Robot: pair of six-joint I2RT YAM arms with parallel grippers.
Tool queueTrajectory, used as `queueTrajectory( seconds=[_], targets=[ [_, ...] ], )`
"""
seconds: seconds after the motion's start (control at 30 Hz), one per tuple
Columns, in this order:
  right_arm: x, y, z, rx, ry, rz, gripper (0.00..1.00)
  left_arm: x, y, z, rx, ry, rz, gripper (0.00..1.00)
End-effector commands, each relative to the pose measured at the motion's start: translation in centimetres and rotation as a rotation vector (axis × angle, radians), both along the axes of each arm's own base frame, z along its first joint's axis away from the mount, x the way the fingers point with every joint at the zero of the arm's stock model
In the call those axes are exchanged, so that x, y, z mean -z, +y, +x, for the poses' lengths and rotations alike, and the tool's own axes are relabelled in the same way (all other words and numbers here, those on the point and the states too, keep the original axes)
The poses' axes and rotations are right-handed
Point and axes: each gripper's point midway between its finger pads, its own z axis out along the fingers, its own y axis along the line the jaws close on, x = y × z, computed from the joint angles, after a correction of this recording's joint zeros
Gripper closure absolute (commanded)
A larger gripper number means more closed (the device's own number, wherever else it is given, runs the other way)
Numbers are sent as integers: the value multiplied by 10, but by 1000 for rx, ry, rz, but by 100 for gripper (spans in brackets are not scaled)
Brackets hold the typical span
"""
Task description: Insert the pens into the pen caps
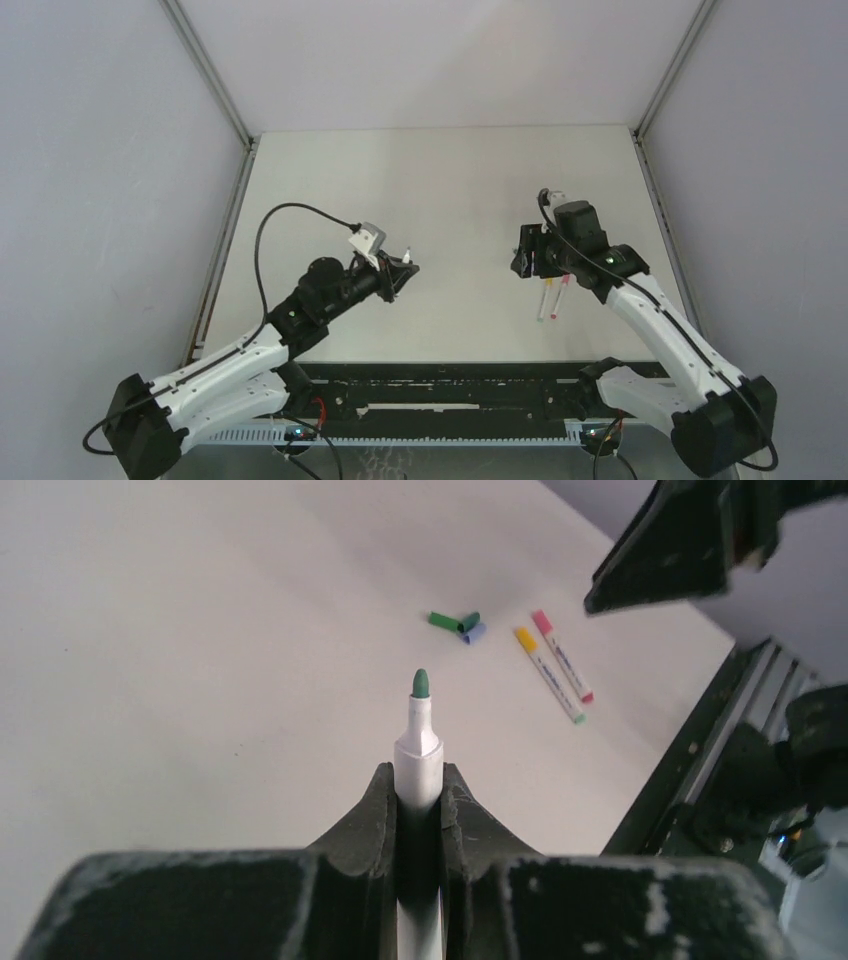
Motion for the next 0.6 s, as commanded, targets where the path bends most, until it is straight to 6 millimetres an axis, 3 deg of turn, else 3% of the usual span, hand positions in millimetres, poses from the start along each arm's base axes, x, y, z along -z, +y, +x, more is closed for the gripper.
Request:
queueTrajectory(
  seconds=[0.0, 0.17, 0.33, 0.57],
  targets=[
    [27, -19, 43, 144, -16, -87, 45, -29, -1, 0, 81, 105, -247, 100],
    [57, -17, 74, 148, 5, -123, 51, -35, 14, 13, 46, 124, -291, 100],
    [75, -16, 105, 138, 36, -197, 58, -33, 22, 18, 21, 124, -276, 100],
    [107, -22, 127, 121, 123, -326, 65, -41, 19, 14, 61, 90, -281, 100]
  ],
)
